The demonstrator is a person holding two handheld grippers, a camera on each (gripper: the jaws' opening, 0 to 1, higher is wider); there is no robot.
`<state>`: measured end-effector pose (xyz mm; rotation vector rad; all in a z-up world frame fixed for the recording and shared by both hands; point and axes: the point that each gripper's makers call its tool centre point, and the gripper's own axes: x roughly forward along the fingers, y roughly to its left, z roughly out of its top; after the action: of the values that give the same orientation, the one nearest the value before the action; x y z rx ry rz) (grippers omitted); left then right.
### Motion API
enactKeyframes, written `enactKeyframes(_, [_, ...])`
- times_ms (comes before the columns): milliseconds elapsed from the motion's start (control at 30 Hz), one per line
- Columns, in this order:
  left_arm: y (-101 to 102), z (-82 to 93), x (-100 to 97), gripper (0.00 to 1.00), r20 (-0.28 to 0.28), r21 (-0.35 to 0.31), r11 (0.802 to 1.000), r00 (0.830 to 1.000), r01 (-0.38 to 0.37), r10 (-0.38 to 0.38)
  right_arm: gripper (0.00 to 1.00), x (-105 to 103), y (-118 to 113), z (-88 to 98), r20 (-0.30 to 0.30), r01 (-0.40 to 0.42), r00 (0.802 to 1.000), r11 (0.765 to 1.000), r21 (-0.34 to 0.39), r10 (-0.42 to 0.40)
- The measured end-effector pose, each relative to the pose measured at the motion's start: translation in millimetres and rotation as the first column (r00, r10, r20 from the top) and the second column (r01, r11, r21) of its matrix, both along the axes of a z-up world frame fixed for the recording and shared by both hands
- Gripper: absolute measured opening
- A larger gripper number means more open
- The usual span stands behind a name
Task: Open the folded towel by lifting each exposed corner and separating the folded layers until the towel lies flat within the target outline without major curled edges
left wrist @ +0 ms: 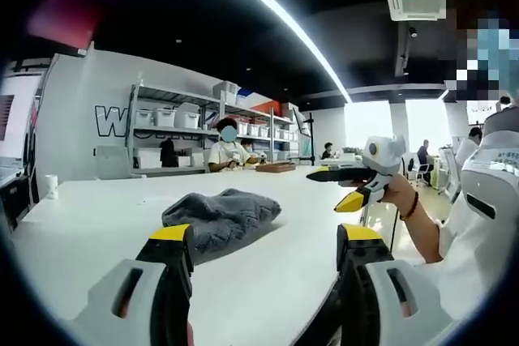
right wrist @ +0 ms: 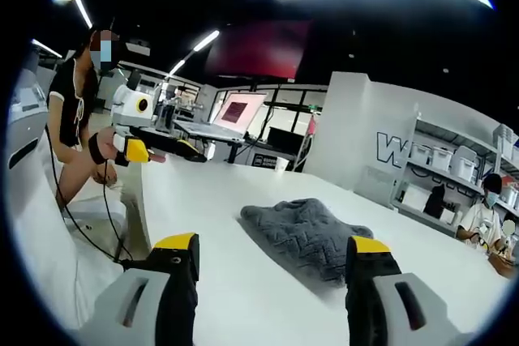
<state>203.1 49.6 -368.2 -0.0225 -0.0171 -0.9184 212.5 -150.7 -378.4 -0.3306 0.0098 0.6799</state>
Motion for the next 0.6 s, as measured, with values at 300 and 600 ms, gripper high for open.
enactKeyframes(300, [-9, 5.2, 5.4, 0.71, 0.012, -0.005, 1.000, 1.000, 0.019, -0.019, 0.71, 5, -1, -0.4, -0.007, 0.009, 1.000, 1.000, 0.004, -0.009])
enactKeyframes(600, [-17, 6.4, 8.6, 0.71, 0.007, -0.010, 0.999, 0.999, 0.033, -0.033, 0.70, 10, -4, -0.6, -0.015, 0.017, 1.000, 1.000, 0.011, -0.017])
